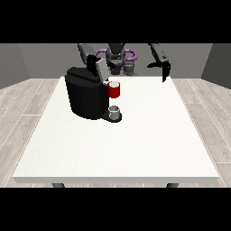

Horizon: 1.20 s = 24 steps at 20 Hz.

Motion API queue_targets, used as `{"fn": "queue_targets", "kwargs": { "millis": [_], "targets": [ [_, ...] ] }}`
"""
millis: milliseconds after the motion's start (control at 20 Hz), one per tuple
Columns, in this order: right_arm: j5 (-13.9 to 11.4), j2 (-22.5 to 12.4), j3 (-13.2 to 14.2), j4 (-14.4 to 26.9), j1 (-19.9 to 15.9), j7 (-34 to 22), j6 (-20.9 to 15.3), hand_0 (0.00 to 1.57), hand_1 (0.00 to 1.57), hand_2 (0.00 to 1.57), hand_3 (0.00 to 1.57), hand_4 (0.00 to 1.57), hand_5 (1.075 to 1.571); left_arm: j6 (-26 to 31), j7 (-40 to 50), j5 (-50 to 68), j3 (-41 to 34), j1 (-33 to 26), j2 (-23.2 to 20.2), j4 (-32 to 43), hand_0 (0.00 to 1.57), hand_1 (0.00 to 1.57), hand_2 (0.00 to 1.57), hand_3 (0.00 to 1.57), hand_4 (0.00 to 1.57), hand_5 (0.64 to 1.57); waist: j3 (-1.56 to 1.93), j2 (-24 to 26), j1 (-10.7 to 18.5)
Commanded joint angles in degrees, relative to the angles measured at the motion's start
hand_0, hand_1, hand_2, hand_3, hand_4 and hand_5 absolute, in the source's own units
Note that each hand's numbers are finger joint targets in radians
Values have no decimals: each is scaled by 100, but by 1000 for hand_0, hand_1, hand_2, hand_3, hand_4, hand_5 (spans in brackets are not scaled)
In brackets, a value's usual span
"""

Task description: Insert the coffee pod into the coffee machine and close the lid

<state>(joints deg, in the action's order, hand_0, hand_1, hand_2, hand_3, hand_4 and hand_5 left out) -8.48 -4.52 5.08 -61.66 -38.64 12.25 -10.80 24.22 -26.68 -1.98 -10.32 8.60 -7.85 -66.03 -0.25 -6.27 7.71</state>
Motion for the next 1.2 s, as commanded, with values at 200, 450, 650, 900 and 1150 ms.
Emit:
{"fn": "queue_targets", "kwargs": {
  "millis": [200,450,650,900,1150],
  "targets": [
    [-266,155,-334,214,-383,-270,-43,0,0,0,0,421,1571,34,-264,-59,26,-13,-52,327,0,0,0,0,354,1571,23,-68,215],
    [-591,213,-579,62,-599,-673,-403,0,0,0,0,374,1571,296,-163,89,29,298,-119,409,0,0,0,0,365,1571,20,-200,459],
    [-681,61,-703,-178,-676,-913,-391,0,0,0,0,375,1571,442,231,297,-175,609,-385,410,0,0,0,0,384,1571,21,-113,561],
    [-831,199,-720,38,-1397,-1028,-583,0,0,0,0,367,1571,369,45,122,81,676,-151,460,0,0,0,0,319,1571,23,-408,798],
    [-739,444,-1123,-70,-1248,-822,-211,0,0,0,0,385,1571,136,-195,122,-155,716,-250,859,0,0,0,0,315,1571,23,-177,275]
  ]
}}
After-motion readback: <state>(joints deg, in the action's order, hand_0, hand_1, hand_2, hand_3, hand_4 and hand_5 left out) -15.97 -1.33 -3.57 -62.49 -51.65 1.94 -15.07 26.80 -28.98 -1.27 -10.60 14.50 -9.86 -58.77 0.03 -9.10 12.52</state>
